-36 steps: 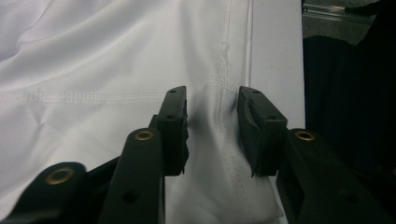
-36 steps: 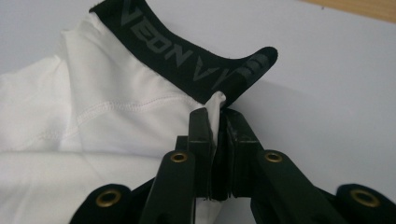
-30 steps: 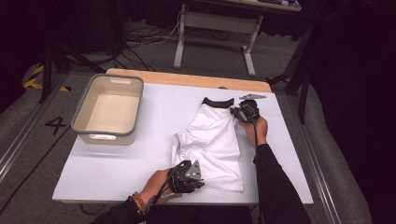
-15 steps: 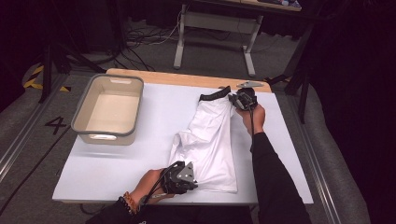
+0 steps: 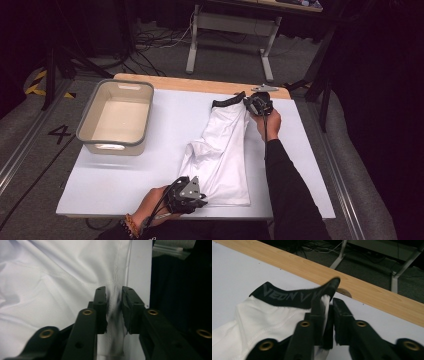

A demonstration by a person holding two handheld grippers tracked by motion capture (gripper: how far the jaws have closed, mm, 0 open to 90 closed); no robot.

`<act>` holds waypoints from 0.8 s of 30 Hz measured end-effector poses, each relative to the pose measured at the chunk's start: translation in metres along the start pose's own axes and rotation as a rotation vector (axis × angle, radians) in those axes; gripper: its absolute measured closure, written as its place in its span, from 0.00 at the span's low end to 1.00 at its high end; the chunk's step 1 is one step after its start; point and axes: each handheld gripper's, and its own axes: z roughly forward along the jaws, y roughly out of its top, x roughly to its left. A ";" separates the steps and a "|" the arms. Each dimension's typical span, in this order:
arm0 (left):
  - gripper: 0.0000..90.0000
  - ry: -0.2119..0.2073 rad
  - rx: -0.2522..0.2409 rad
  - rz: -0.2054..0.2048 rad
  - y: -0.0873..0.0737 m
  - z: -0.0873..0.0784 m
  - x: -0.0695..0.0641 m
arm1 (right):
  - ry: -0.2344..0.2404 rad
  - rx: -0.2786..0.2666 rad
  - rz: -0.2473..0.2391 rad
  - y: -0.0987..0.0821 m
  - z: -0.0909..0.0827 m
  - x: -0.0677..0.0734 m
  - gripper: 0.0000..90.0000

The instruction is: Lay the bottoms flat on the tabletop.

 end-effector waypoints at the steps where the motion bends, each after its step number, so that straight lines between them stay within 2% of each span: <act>1: 0.74 0.018 -0.016 -0.011 0.000 -0.004 0.000 | -0.002 -0.003 0.002 0.000 -0.001 0.000 0.74; 3: 0.71 0.027 -0.050 -0.020 0.001 -0.012 0.004 | 0.001 0.000 0.017 0.000 -0.005 0.001 0.64; 6: 0.62 0.110 -0.112 -0.052 0.008 -0.024 0.015 | 0.014 -0.013 0.028 -0.004 -0.018 0.003 0.57; 7: 0.59 0.141 -0.122 -0.053 0.010 -0.026 0.019 | 0.036 -0.018 0.030 -0.006 -0.023 0.004 0.56; 9: 0.53 0.264 -0.148 -0.079 0.018 -0.031 0.028 | 0.084 -0.010 0.028 -0.011 -0.032 0.010 0.53; 12: 0.50 0.343 -0.225 -0.116 0.026 -0.036 0.049 | 0.163 0.027 0.001 -0.028 -0.049 0.027 0.46; 14: 0.48 0.371 -0.211 -0.153 0.028 -0.030 0.068 | 0.187 0.042 -0.013 -0.042 -0.059 0.036 0.44; 15: 0.45 0.394 -0.203 -0.159 0.028 -0.027 0.074 | 0.212 0.056 -0.016 -0.052 -0.066 0.041 0.43; 16: 0.44 0.420 -0.189 -0.187 0.027 -0.021 0.083 | 0.215 0.054 -0.011 -0.059 -0.069 0.044 0.43; 17: 0.39 0.416 -0.180 -0.204 0.027 -0.018 0.088 | 0.224 0.062 -0.004 -0.070 -0.075 0.047 0.40; 18: 0.39 0.415 -0.166 -0.208 0.026 -0.013 0.093 | 0.234 0.071 -0.003 -0.076 -0.078 0.049 0.39; 20: 0.41 0.424 -0.146 -0.231 0.024 -0.004 0.101 | 0.266 0.081 0.019 -0.093 -0.084 0.053 0.37; 22: 0.44 0.436 -0.132 -0.249 0.022 0.001 0.108 | 0.305 0.098 0.020 -0.108 -0.089 0.059 0.38; 23: 0.45 0.445 -0.131 -0.261 0.021 0.003 0.112 | 0.304 0.110 0.007 -0.113 -0.091 0.062 0.37; 24: 0.51 0.446 -0.132 -0.260 0.020 0.004 0.114 | 0.308 0.120 0.002 -0.118 -0.094 0.065 0.37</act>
